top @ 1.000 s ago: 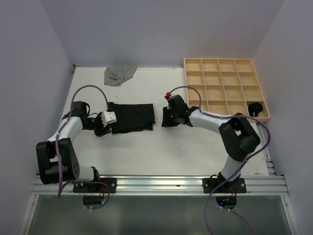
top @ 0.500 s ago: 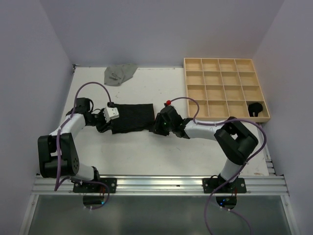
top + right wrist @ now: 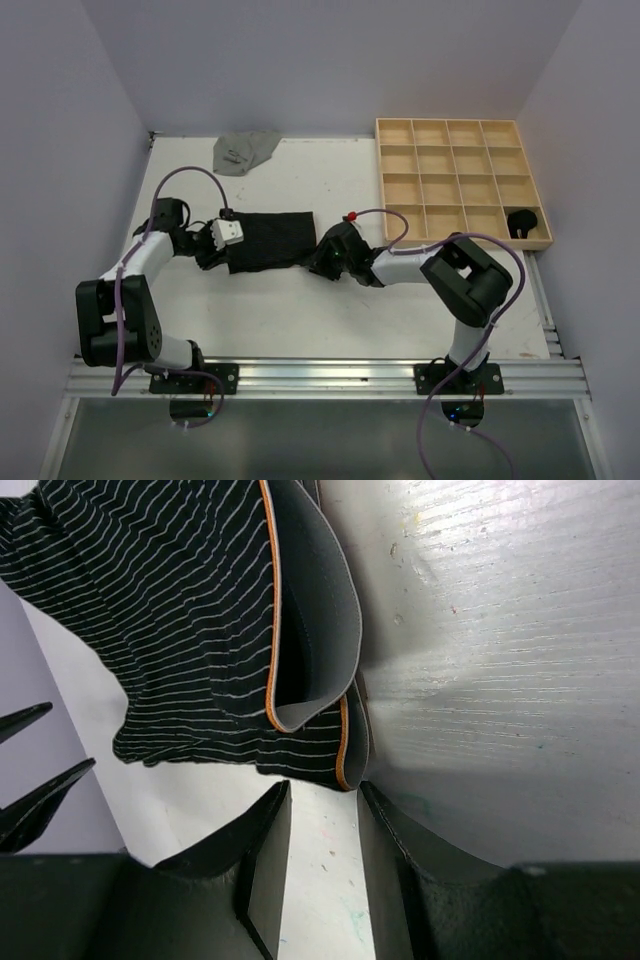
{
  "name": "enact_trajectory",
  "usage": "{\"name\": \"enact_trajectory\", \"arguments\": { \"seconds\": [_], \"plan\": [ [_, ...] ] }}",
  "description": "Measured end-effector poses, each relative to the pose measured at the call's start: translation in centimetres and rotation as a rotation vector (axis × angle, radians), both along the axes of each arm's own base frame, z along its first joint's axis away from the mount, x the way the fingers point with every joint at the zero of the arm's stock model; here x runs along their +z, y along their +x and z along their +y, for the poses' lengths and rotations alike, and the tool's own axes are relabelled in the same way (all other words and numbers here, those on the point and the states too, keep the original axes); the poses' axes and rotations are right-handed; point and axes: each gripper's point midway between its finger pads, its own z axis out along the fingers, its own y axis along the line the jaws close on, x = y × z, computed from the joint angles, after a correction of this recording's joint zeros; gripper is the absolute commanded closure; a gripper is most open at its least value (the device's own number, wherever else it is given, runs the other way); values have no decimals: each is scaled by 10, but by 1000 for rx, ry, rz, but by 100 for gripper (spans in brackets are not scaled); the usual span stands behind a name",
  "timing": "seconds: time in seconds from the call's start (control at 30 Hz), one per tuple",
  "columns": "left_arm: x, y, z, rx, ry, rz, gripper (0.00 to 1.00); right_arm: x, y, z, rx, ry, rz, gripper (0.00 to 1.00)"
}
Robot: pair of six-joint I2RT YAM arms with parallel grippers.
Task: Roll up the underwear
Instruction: Fold the underwear
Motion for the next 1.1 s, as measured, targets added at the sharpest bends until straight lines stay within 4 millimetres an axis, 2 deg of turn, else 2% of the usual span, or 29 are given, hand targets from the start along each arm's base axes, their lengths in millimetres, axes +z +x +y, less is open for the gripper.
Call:
{"name": "enact_trajectory", "arguments": {
  "seconds": [0.3, 0.6, 0.7, 0.8, 0.83, 0.93, 1.1],
  "plan": [
    [19, 19, 4, -18, 27, -70, 49, 1, 2, 3, -68, 84, 22, 60],
    [12, 14, 3, -43, 33, -46, 49, 1, 3, 1, -147, 160, 46, 58],
    [8, 11, 2, -75, 49, -39, 48, 1, 3, 0, -163, 171, 51, 64],
    [5, 10, -2, -124, 81, -52, 47, -4, 3, -2, -179, 167, 60, 78],
    [5, 10, -4, -141, 90, -58, 47, -5, 4, -2, -184, 167, 62, 87],
    [4, 9, -11, -191, 109, -75, 46, -9, 5, -5, -196, 155, 68, 100],
    [-2, 3, -18, -269, 144, -85, 44, -9, 7, -7, -202, 151, 66, 100]
  ]
}}
